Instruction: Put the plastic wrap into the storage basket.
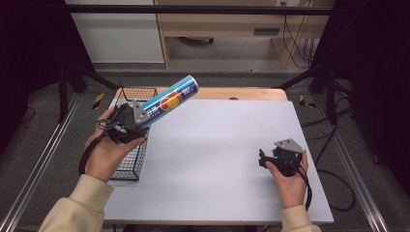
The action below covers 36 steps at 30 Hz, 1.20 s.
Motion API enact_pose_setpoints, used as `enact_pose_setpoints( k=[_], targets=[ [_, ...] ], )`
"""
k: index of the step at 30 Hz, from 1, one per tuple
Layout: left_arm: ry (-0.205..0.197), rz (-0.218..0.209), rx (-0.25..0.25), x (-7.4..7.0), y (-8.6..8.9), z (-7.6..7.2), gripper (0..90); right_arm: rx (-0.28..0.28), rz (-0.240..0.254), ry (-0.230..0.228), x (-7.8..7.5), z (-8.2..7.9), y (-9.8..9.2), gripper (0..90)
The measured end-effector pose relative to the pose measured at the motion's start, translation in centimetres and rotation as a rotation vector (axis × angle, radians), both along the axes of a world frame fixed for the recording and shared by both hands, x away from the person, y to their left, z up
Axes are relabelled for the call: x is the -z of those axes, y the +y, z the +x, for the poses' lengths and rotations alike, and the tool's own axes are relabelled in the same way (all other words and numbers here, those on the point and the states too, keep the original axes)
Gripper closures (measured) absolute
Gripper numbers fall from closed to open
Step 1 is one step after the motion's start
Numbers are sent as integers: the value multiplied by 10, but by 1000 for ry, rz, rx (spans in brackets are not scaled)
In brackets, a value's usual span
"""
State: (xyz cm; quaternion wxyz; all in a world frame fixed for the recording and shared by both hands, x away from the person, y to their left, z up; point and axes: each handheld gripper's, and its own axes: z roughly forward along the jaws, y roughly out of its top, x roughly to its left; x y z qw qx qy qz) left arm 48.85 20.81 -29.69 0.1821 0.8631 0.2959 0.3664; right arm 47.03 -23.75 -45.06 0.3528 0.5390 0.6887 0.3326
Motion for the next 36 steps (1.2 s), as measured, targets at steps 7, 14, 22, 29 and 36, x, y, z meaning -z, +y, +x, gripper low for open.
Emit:
enact_pose_setpoints(
  k=[7,14,22,29,36],
  targets=[
    [22,0,-33,-2,3,-5,298,11,0,-1,1,1,-1,85],
    [30,1,-76,-2,4,-12,298,13,-2,4,2,0,-3,79],
    [53,17,-126,-3,13,-17,299,4,24,-6,-1,0,-7,73],
    [69,31,-160,-2,22,-22,299,5,51,0,-3,-1,-8,84],
    [73,17,-182,2,28,-24,300,-2,45,3,-2,-1,-6,82]
  ],
)
